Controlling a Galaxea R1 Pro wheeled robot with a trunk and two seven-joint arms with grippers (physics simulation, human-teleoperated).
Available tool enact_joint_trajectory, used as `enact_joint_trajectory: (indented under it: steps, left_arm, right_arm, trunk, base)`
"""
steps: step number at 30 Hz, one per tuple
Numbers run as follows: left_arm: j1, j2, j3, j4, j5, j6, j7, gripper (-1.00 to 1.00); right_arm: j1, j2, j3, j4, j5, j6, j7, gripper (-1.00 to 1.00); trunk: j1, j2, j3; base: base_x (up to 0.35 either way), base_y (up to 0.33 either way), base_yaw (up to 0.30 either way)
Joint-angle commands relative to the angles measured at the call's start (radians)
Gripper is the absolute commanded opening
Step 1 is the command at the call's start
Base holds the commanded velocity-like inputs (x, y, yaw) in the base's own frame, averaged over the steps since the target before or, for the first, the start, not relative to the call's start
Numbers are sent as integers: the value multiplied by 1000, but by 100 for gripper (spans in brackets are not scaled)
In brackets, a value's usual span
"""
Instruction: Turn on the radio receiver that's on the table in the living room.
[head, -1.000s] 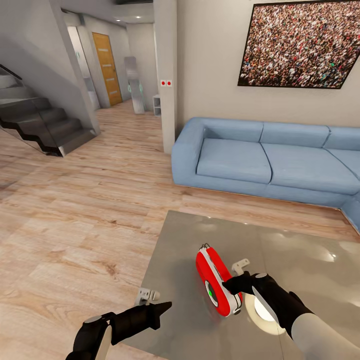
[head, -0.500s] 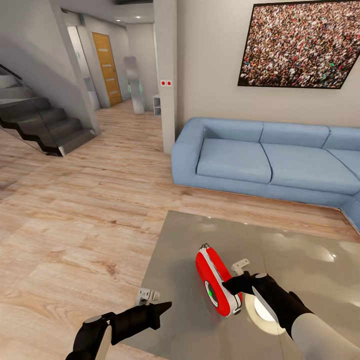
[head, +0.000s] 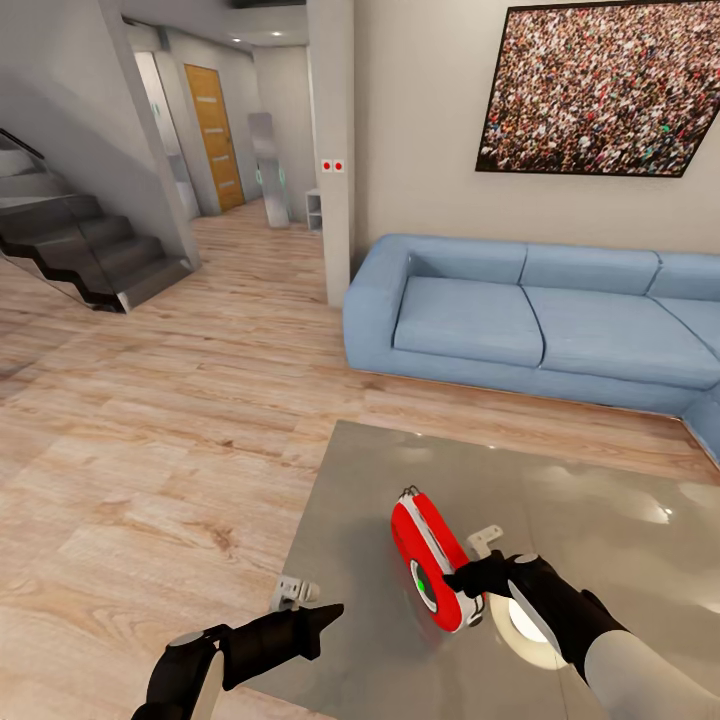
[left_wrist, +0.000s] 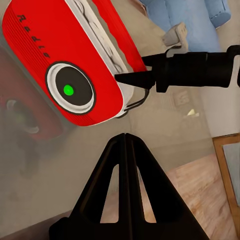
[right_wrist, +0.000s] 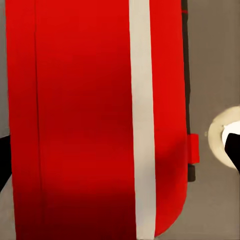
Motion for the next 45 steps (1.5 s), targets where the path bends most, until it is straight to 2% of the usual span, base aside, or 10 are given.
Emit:
enact_joint_trajectory:
  steps: [1, 14, 21, 25, 27, 30, 37, 39, 43, 45]
  left_arm:
    - [0, 0, 0, 0, 0, 0, 0, -100]
    - [0, 0, 0, 0, 0, 0, 0, -100]
    - [0, 0, 0, 0, 0, -1, 0, -100]
    - [0, 0, 0, 0, 0, -1, 0, -100]
    - [0, 0, 0, 0, 0, -1, 0, -100]
    - [0, 0, 0, 0, 0, -1, 0, -100]
    - [0, 0, 0, 0, -1, 0, -1, -100]
    - [0, 1, 0, -2, -1, 1, -2, -100]
    - [0, 5, 1, -6, 0, 2, -3, -100]
    - [0, 14, 3, -9, 1, 2, -3, -100]
  right_arm:
    - [0, 0, 0, 0, 0, 1, 0, 100]
    - [0, -1, 0, -6, 0, 1, 0, 100]
    - [0, -8, 5, -104, 0, 24, 3, 100]
    - [0, -19, 6, -278, 0, 157, 4, 100]
    - [0, -24, 6, -396, -2, 259, 4, 100]
    - [1, -33, 6, -510, -3, 348, 5, 100]
    - [1, -94, 6, -771, -5, 563, 5, 100]
    - [0, -110, 5, -860, -4, 654, 5, 100]
    - [3, -144, 4, -935, -7, 702, 9, 100]
    - [16, -174, 3, -967, -16, 702, 26, 100]
  trunk:
    - [0, 0, 0]
    - [0, 0, 0]
    - [0, 0, 0]
    - [0, 0, 0]
    - [0, 0, 0]
    - [0, 0, 0]
    - [0, 0, 0]
    - [0, 0, 0]
    - [0, 0, 0]
    - [0, 0, 0]
  base:
    - [0, 0, 0]
    - [0, 0, 0]
    - [0, 0, 0]
    - [0, 0, 0]
    - [0, 0, 0]
    - [0, 0, 0]
    - [0, 0, 0]
    - [0, 0, 0]
    - [0, 0, 0]
    - [0, 0, 0]
